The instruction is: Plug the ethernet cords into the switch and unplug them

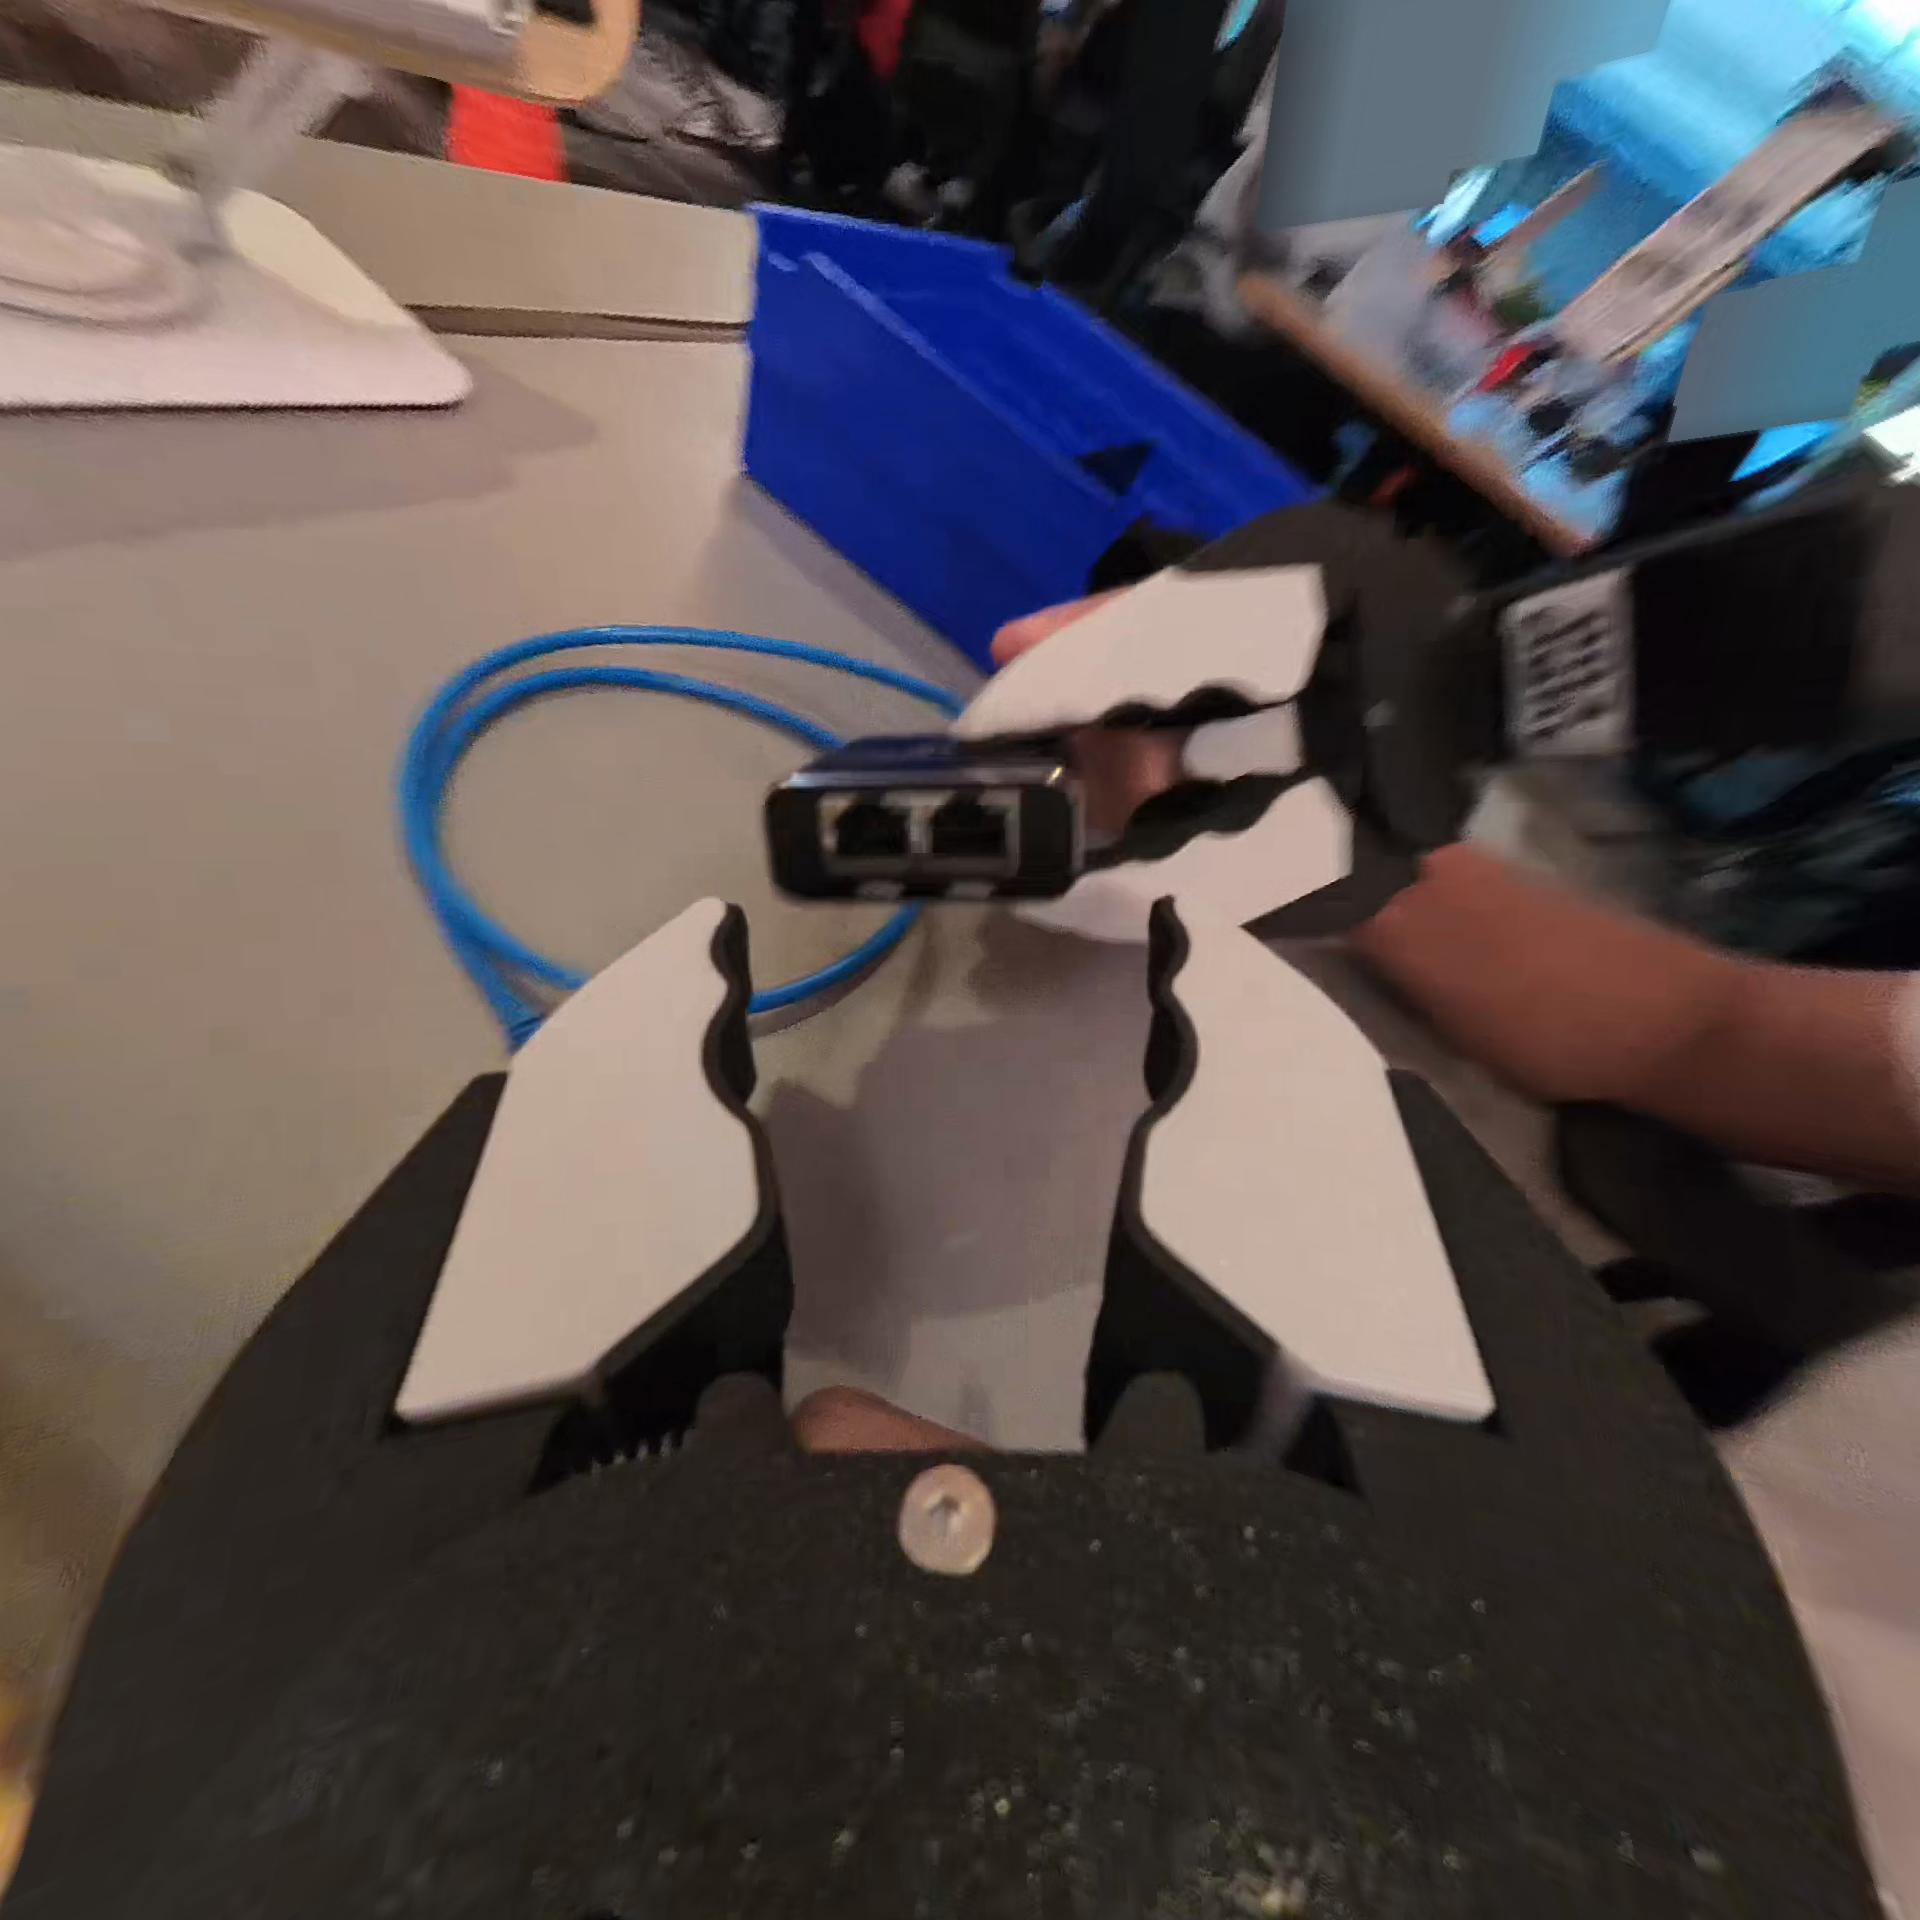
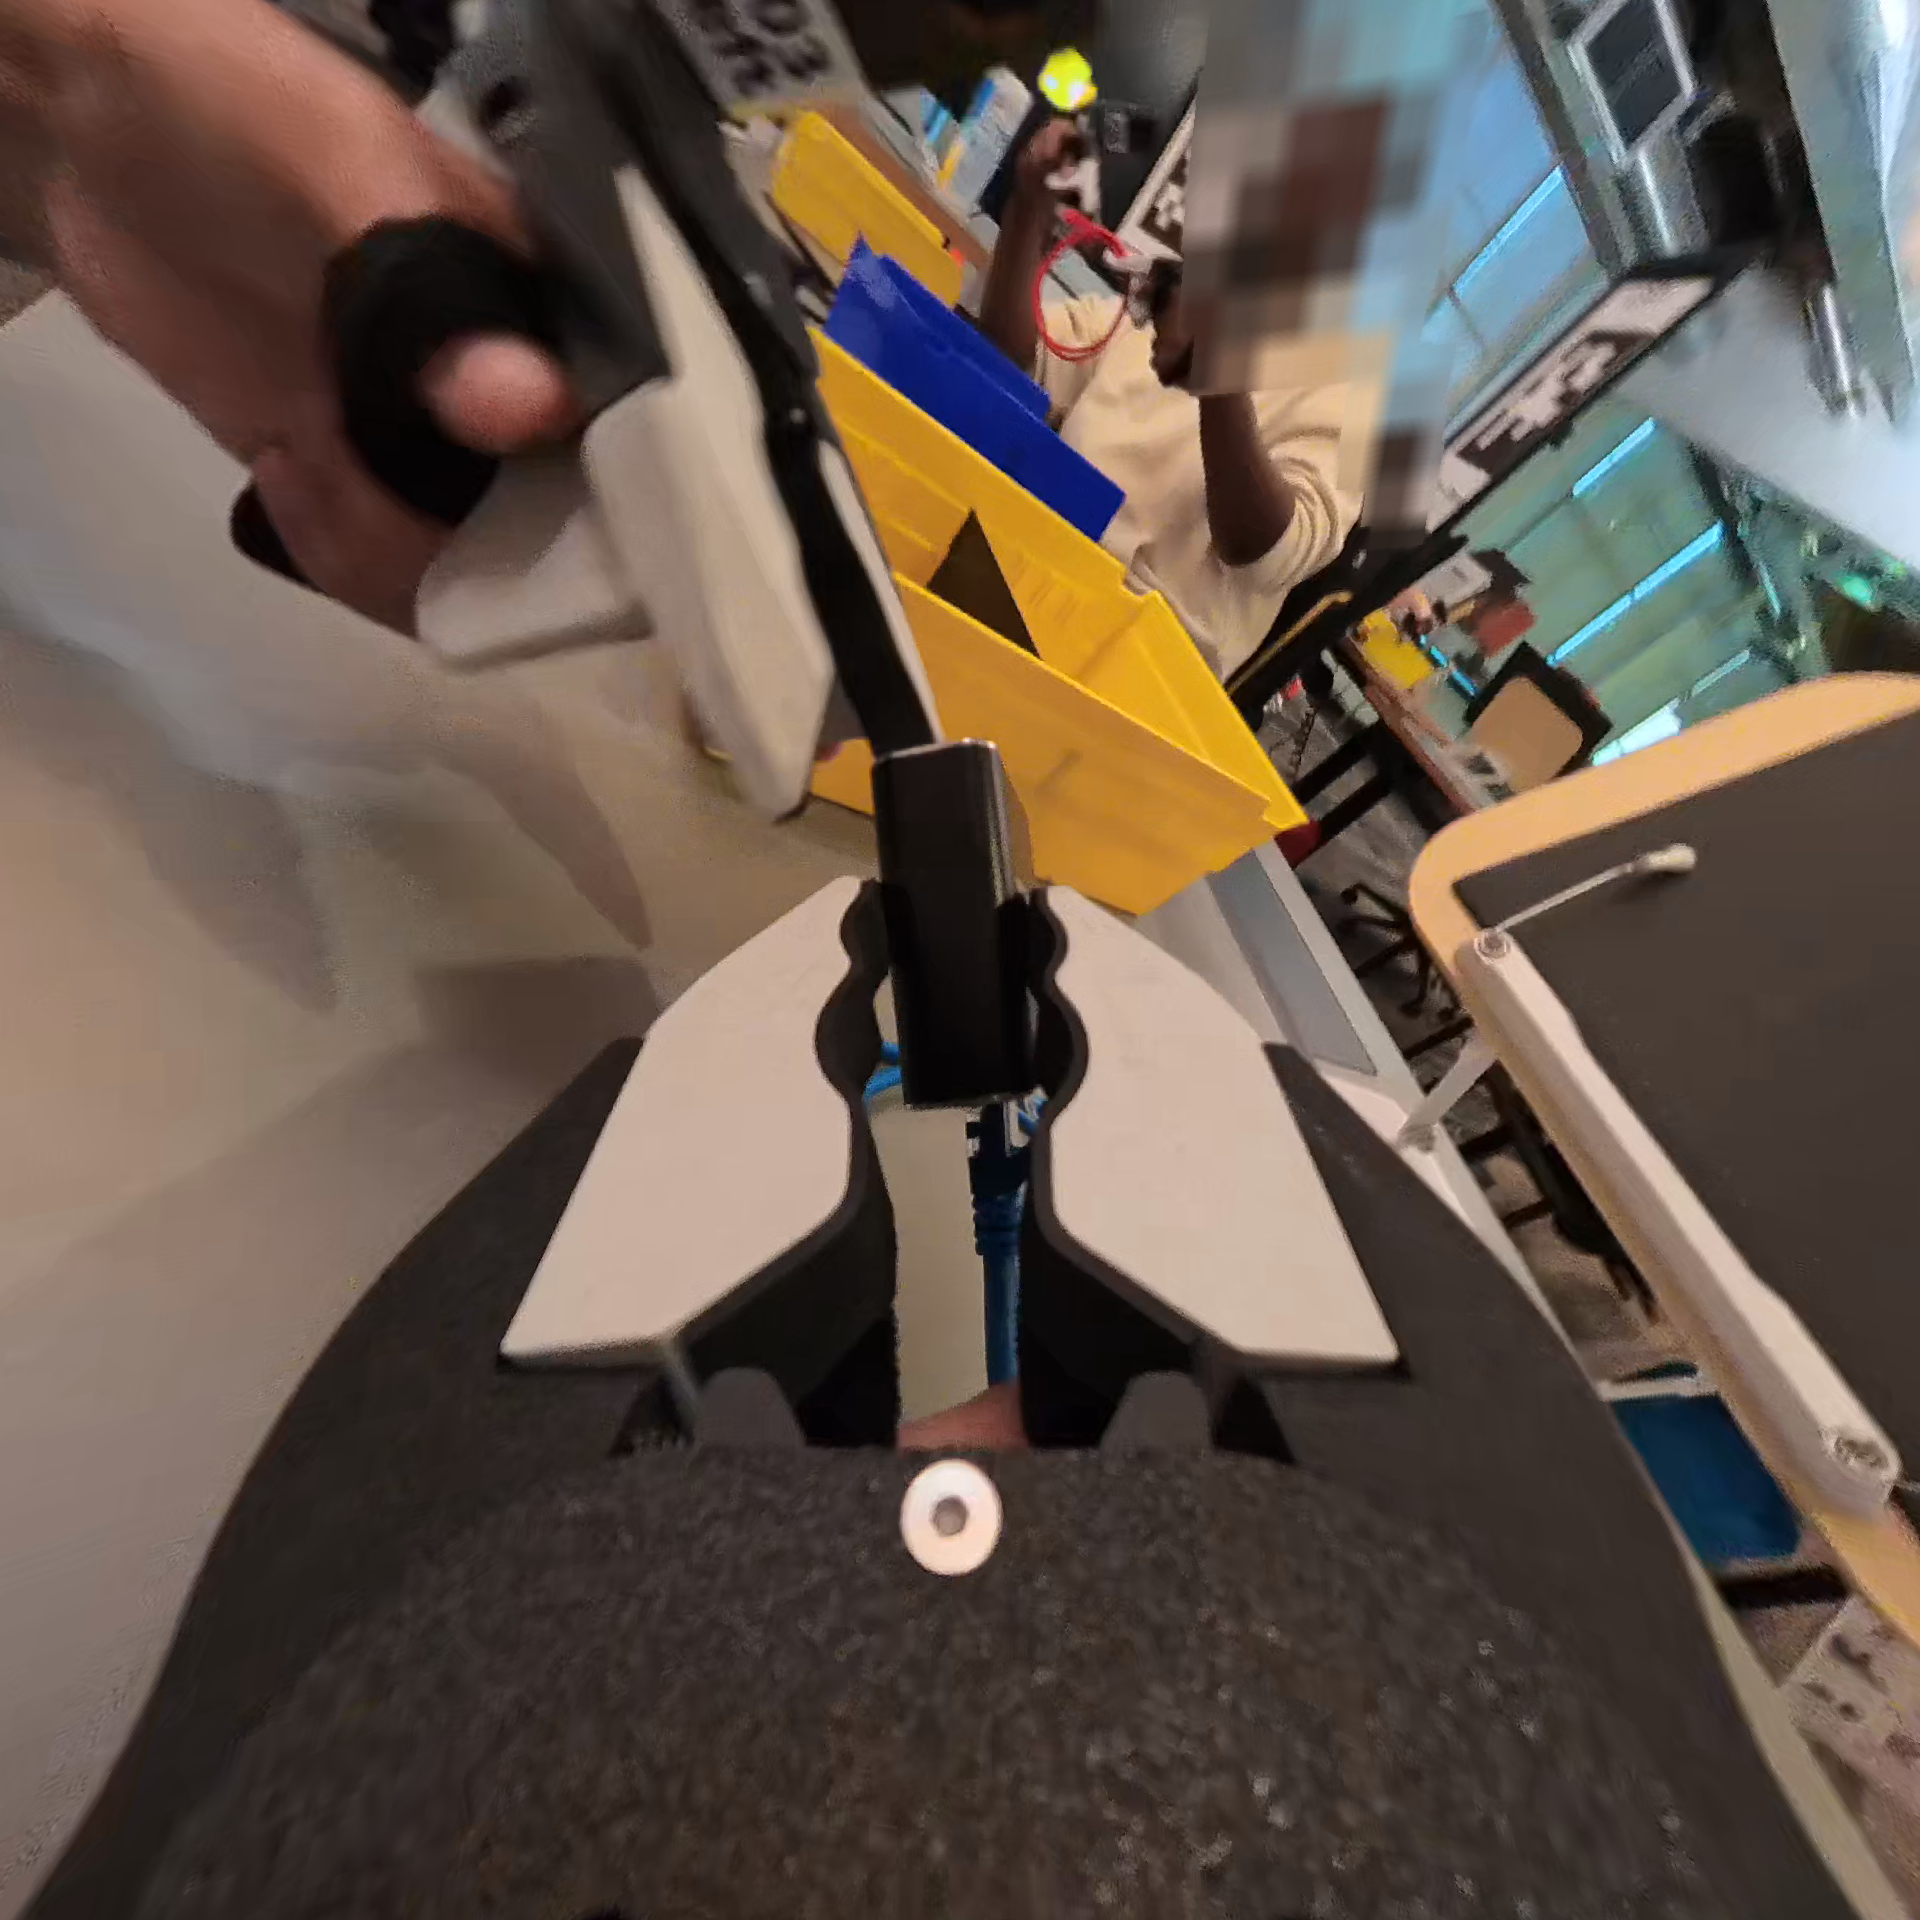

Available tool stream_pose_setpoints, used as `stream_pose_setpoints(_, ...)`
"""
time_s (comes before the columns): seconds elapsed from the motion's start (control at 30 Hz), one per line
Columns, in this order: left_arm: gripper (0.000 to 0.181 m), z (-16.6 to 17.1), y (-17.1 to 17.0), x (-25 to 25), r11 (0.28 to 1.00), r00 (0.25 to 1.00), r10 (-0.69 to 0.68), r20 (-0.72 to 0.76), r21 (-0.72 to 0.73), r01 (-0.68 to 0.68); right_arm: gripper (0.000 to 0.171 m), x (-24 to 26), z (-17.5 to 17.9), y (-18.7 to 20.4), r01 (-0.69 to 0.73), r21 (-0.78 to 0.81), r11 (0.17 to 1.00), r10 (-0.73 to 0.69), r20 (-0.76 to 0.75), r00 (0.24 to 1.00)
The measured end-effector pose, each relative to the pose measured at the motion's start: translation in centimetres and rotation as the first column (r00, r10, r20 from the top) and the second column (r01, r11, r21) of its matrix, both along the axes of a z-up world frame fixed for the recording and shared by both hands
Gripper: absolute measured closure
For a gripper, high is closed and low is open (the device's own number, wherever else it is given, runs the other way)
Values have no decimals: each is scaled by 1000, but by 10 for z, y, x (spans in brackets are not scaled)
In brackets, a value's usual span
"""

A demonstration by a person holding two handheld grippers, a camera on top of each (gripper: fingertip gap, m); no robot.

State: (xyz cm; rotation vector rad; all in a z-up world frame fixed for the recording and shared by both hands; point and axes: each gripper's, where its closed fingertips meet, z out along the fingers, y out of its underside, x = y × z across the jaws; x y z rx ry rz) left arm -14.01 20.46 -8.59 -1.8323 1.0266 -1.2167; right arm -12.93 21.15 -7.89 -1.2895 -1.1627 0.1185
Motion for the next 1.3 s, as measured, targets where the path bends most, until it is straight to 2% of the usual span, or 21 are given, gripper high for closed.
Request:
stream_pose_setpoints(0.1, 111, 6, -7, 3, 995, 995, -46, 86, -85, 53, 145, -11, -7, -12, -73, 19, 997, 72, 37, 997)
stream_pose_setpoints(0.17, 122, -2, -4, 1, 999, 998, -47, 40, -24, 48, 145, -15, -9, -16, -86, 41, 995, 83, 66, 994)
stream_pose_setpoints(0.27, 123, -7, 0, 0, 999, 999, -25, -21, 23, 25, 145, -16, -14, -12, -58, 37, 998, 55, 88, 995)
stream_pose_setpoints(0.4, 123, -21, 20, -4, 973, 965, 171, -200, 190, -133, 145, -11, -32, 9, 99, 36, 994, -104, 205, 973)
stream_pose_setpoints(0.47, 123, -22, 30, -7, 938, 925, 288, -250, 270, -218, 138, -8, -37, 18, 190, 112, 975, -215, 293, 931)
stream_pose_setpoints(0.53, 123, -20, 31, -3, 917, 900, 334, -279, 317, -242, 135, -9, -38, 23, 255, 177, 951, -302, 332, 894)
stream_pose_setpoints(0.57, 123, -20, 30, 1, 914, 895, 337, -294, 329, -236, 133, -10, -39, 25, 270, 192, 944, -321, 336, 885)
stream_pose_setpoints(0.63, 123, -22, 25, 9, 919, 892, 326, -313, 326, -221, 141, -6, -38, 30, 324, 193, 926, -372, 325, 870)
stream_pose_setpoints(0.73, 123, -22, 20, 16, 922, 906, 299, -300, 334, -194, 145, 1, -40, 31, 331, 136, 934, -357, 314, 880)
stream_pose_setpoints(0.77, 126, -20, 17, 18, 935, 925, 270, -269, 302, -185, 145, 5, -41, 32, 332, 146, 932, -362, 329, 872)
stream_pose_setpoints(0.87, 120, -13, 7, 20, 978, 972, 160, -171, 164, -132, 145, 13, -43, 35, 299, 190, 935, -348, 332, 876)
stream_pose_setpoints(0.9, 125, -8, 6, 19, 984, 981, 138, -136, 130, -120, 144, 15, -41, 37, 302, 198, 933, -351, 309, 884)
stream_pose_setpoints(0.97, 127, -6, 5, 6, 985, 983, 140, -119, 120, -125, 144, 21, -39, 40, 308, 215, 927, -361, 282, 889)
stream_pose_setpoints(1.03, 129, -18, 2, -18, 973, 964, 181, -194, 180, -147, 145, 28, -34, 42, 312, 257, 915, -376, 255, 891)
stream_pose_setpoints(1.13, 134, -40, -26, -54, 972, 944, 169, -284, 204, -113, 145, 39, -24, 46, 338, 326, 883, -420, 229, 878)
stream_pose_setpoints(1.3, 140, -72, -54, -128, 924, 867, 311, -390, 338, -179, 144, 71, -15, 64, 512, 386, 768, -606, 180, 775)
